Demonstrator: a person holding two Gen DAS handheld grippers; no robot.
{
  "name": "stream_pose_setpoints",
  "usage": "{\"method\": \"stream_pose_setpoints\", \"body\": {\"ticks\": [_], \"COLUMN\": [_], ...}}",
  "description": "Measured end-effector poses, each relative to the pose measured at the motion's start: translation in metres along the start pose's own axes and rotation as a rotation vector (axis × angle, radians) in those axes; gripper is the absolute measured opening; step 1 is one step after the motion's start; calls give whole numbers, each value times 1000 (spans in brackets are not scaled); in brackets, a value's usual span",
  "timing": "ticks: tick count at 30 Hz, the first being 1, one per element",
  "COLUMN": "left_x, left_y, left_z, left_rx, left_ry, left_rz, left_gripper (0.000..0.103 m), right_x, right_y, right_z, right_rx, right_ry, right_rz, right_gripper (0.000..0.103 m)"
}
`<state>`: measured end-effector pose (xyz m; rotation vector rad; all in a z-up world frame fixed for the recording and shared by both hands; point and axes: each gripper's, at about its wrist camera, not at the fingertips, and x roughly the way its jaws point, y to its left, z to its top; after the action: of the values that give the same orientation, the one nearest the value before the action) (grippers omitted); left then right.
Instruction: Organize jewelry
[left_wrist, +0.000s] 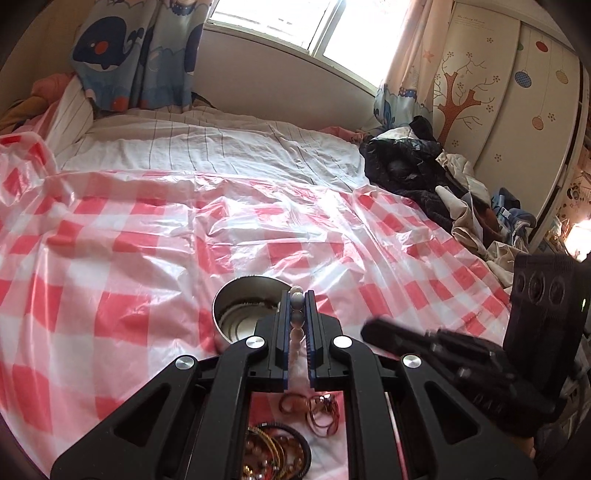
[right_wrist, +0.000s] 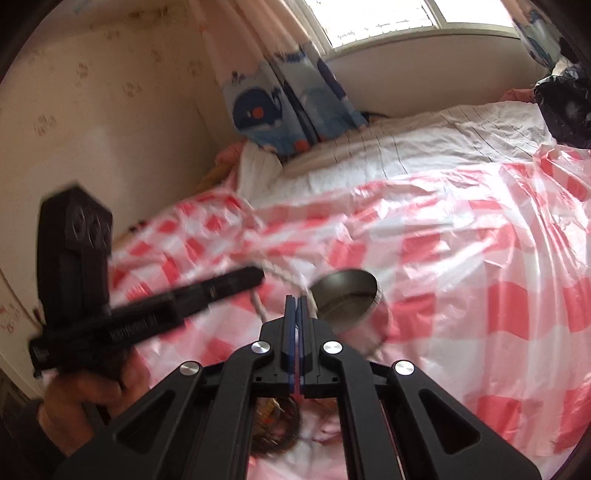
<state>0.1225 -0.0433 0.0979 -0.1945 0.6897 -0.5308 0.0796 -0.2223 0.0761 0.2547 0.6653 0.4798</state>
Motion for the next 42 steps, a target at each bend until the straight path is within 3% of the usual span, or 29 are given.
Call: {"method": "stream_pose_setpoints", "body": {"ticks": [1,2,4,7,10,11,19,22,24,26,28,30,31,32,38,42], "left_x": [2,4,6,8,6,5,6,14,29,57,66,60,55,49,8,-14], "left_y": [1,1,4,8,9,9,6,4,7,19,28,40,44,48,50,42], "left_z": [0,-1,-4,-9,-8,-8,5,17,20,18,11,5,4,3,-10,-42], "left_rx": [1,2,-4,-16,-17,-19,-31,-44,-44,-43,-32,-53,-58,-62,-43,-7], "left_ry": [0,2,7,14,10,7,-15,-39,3,128,172,169,164,158,139,185], "left_rz": [-3,-4,-3,2,3,3,-31,-69,-32,49,128,157,174,180,192,176], "left_gripper": [6,6,6,6,6,6,6,6,7,8,10,14,18,19,34,38], "right_x": [3,6,13,42,64,62,7,7,14,26,40,58,69,74,44,11], "right_y": [-2,-5,-8,-6,-6,-6,-11,-9,-7,-7,-6,-7,-9,-12,-24,-20], "right_z": [-7,-16,-35,-52,-70,-70,-19,0,10,18,24,27,28,29,9,-34], "right_rx": [-8,-12,-16,-51,-118,-116,3,6,3,-1,-11,-24,-29,-27,31,60], "right_ry": [31,62,92,214,316,312,27,-23,-31,-30,-4,27,53,62,45,65], "right_rz": [-17,-39,-88,-140,-230,-217,-107,-95,-84,-77,-60,-57,-69,-90,-143,-156], "right_gripper": [8,38,68,64,18,15,15,15,15,15,15,16,26,43,45,52]}}
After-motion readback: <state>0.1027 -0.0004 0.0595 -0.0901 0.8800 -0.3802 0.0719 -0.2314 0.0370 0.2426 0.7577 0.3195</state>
